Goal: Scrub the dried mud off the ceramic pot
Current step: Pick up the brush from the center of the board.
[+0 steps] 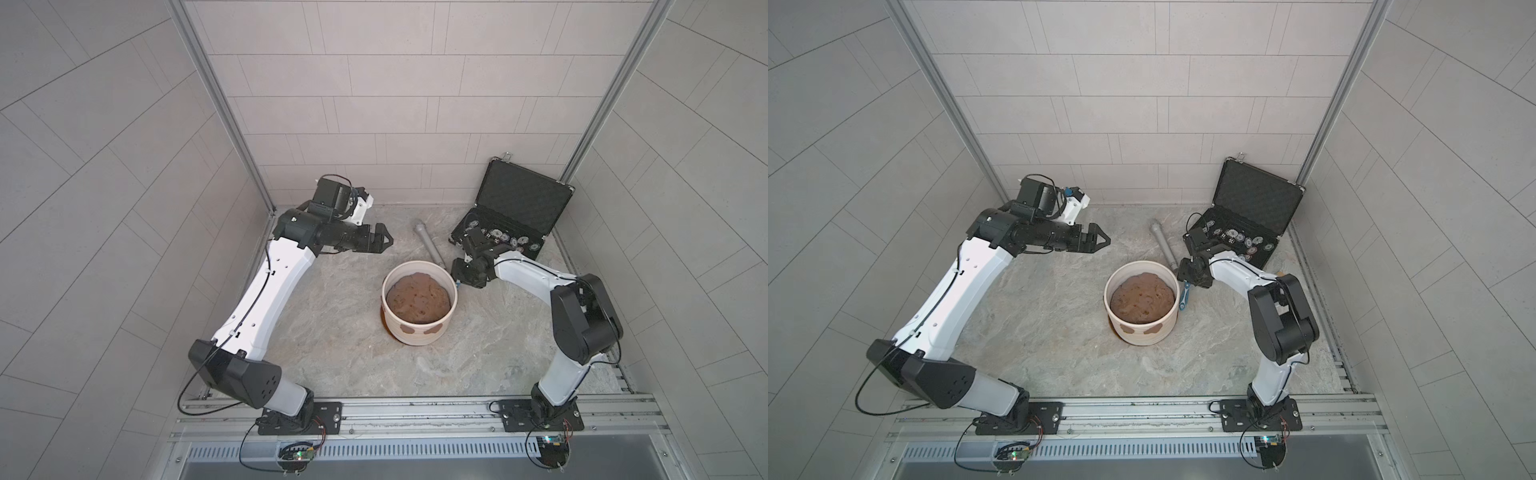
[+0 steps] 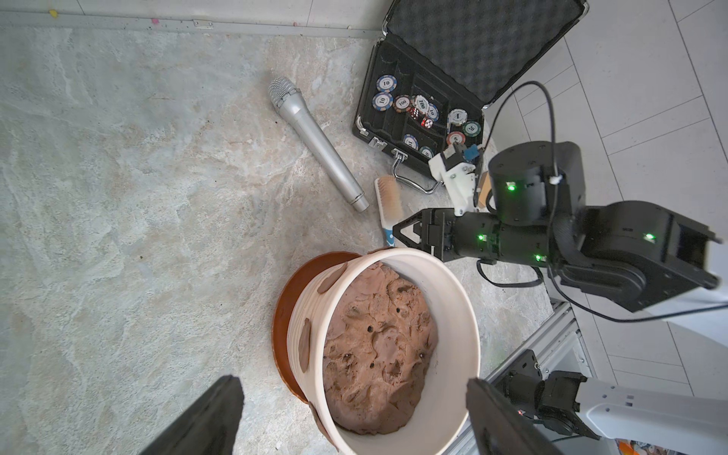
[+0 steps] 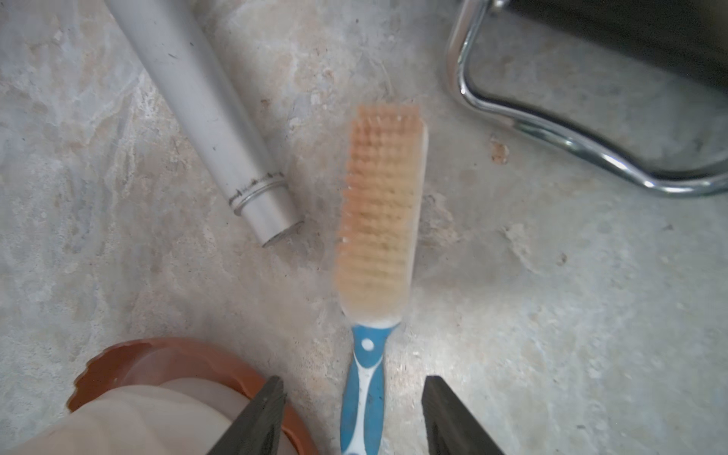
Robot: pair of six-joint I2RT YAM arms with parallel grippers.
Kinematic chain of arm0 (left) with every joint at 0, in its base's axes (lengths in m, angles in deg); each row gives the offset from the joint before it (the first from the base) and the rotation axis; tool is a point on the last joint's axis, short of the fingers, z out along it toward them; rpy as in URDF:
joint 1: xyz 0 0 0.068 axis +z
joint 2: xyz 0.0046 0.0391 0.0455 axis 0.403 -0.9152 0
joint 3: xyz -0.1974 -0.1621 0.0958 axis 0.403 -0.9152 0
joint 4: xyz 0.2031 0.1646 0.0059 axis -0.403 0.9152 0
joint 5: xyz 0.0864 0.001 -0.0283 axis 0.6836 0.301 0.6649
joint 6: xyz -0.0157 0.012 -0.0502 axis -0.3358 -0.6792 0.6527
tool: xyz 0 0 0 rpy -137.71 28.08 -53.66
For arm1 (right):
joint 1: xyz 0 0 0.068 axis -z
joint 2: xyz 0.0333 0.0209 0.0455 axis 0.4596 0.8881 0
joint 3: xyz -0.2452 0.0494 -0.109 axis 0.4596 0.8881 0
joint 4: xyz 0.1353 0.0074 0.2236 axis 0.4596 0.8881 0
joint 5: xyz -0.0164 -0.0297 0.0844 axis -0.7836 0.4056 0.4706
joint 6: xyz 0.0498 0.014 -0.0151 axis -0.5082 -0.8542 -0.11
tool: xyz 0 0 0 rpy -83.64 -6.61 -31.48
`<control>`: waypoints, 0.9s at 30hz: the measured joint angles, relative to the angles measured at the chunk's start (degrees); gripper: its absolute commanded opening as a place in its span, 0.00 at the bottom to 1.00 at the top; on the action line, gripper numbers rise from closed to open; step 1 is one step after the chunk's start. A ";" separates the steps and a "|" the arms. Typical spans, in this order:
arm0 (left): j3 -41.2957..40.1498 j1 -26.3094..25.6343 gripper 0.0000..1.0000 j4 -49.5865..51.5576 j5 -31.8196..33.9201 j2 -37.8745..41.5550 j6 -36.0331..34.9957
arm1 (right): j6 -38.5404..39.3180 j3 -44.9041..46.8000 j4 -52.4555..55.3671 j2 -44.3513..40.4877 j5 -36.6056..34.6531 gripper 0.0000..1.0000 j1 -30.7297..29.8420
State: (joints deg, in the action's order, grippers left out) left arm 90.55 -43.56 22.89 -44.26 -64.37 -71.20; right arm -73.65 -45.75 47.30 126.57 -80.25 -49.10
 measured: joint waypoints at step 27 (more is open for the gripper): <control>-1.16 2.29 0.90 -0.98 -1.60 0.85 0.31 | 6.27 -4.66 2.12 7.19 -3.08 0.10 -0.44</control>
State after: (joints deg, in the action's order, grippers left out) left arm 89.40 -41.26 21.91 -45.85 -63.52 -70.90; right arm -67.38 -50.41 49.42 133.76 -83.33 -49.54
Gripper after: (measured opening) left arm 0.902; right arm 0.150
